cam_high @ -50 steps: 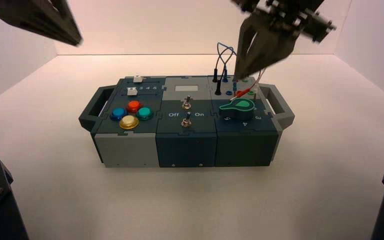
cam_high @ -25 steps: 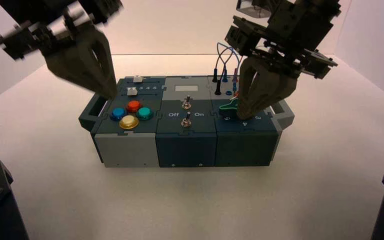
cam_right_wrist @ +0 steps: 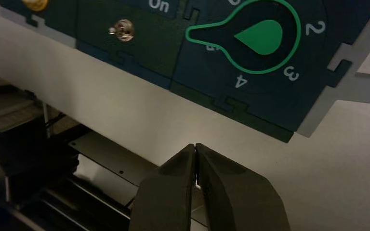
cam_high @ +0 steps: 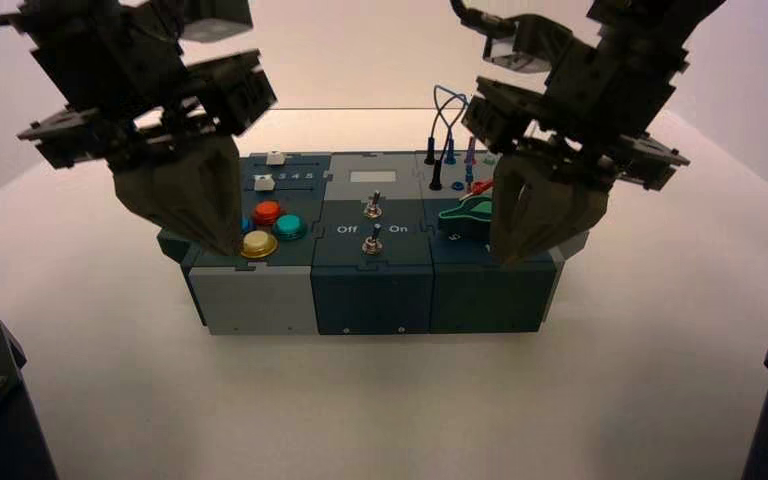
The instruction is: Move the box away.
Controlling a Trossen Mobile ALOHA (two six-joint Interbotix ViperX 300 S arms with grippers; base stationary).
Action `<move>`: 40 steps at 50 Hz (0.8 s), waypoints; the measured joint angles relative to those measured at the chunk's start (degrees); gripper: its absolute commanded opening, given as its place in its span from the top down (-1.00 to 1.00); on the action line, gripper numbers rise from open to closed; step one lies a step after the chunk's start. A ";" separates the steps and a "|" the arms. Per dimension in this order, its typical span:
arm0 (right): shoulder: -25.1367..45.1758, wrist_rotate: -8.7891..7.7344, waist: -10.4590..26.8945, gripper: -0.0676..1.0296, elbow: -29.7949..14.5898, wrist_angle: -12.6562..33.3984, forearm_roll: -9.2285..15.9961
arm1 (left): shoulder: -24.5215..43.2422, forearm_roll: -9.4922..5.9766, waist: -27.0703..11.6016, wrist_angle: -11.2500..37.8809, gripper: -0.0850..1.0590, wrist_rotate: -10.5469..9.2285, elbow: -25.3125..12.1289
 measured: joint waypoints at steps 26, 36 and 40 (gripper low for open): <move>7.21 -0.09 0.09 0.92 -0.18 -3.87 0.09 | 11.34 0.97 0.00 -4.39 0.91 1.05 -0.09; 9.84 -0.26 0.00 0.92 -0.70 -5.27 0.09 | 14.15 1.41 0.00 -5.63 0.91 1.23 -1.14; 10.46 -0.26 0.00 0.92 -0.97 -5.54 0.09 | 15.03 1.49 -0.09 -5.98 0.91 1.32 -1.49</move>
